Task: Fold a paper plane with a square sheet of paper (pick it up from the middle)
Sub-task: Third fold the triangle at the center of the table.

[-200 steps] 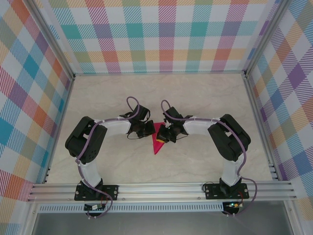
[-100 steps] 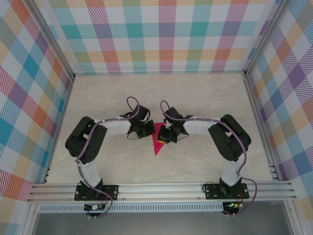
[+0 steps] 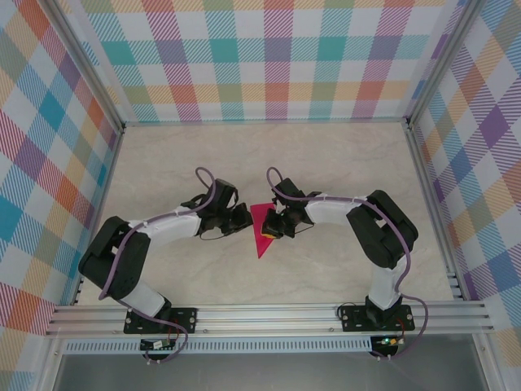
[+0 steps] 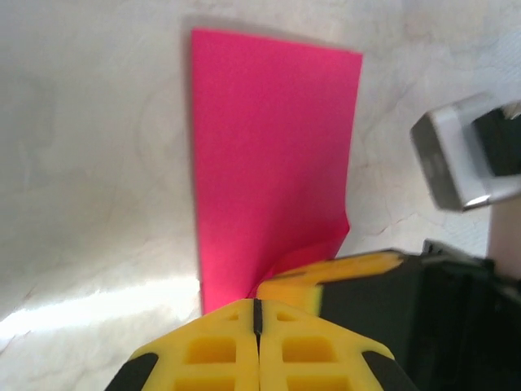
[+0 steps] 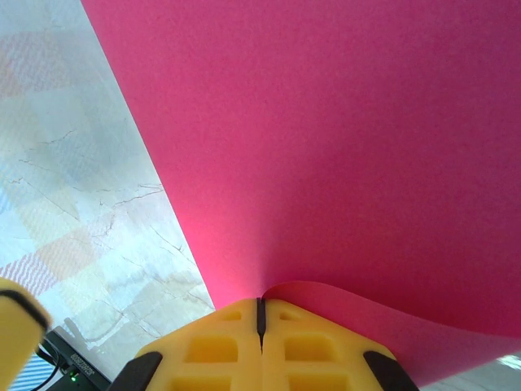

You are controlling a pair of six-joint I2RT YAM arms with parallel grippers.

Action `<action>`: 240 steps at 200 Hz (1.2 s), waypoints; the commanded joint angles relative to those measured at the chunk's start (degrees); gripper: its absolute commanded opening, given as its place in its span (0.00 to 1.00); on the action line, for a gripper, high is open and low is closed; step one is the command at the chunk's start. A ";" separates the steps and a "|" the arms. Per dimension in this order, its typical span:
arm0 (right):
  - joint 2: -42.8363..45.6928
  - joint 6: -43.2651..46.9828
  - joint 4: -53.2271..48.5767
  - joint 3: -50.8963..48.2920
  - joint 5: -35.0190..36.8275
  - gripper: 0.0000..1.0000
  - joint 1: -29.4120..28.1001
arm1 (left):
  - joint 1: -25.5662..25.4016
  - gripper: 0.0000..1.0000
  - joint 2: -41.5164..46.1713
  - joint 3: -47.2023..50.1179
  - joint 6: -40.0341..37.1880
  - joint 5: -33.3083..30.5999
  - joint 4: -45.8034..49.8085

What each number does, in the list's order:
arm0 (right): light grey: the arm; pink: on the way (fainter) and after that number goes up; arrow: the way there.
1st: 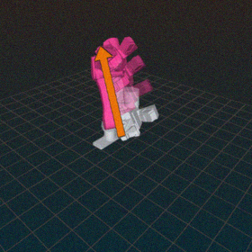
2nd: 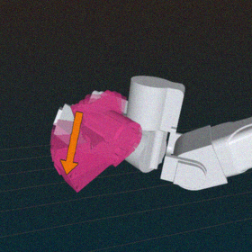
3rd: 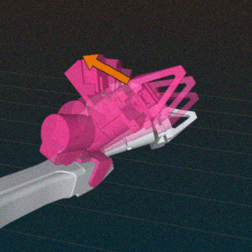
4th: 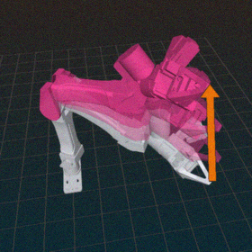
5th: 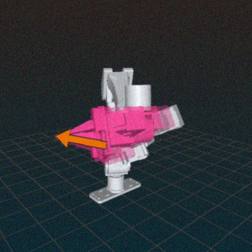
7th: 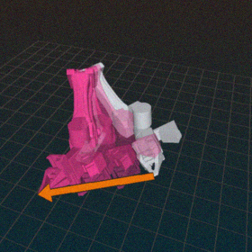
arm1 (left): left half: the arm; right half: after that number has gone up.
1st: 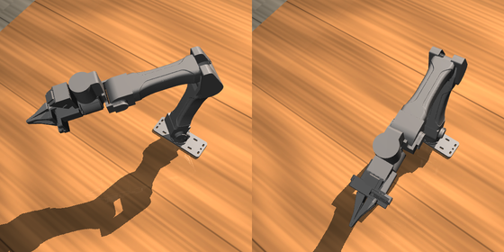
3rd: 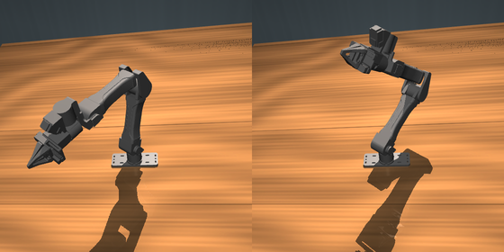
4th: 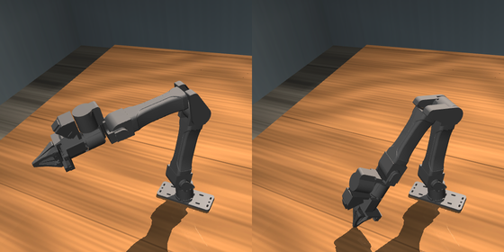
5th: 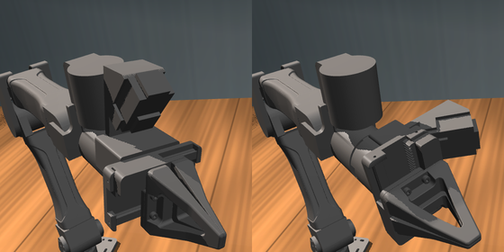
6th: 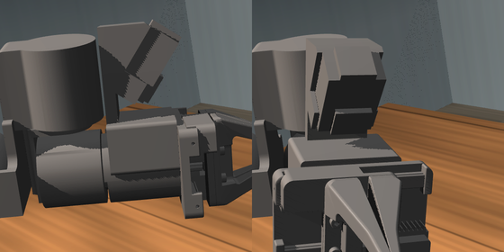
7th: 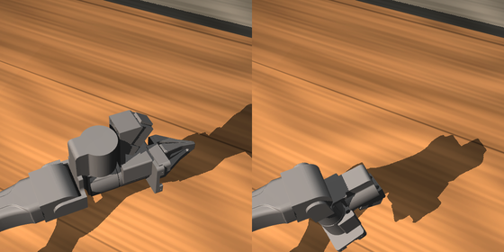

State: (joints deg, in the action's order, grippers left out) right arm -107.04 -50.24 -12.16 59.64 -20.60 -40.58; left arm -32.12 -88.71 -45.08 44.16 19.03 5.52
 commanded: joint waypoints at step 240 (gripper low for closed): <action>0.31 0.15 2.38 -1.31 -1.02 0.39 -0.29 | -2.67 0.05 1.56 5.19 4.94 2.66 -3.99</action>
State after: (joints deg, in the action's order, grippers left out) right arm -107.04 -50.11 -10.46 59.61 -22.33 -40.58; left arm -34.04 -87.88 -40.25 48.47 20.51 3.60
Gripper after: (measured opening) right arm 0.408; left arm 0.050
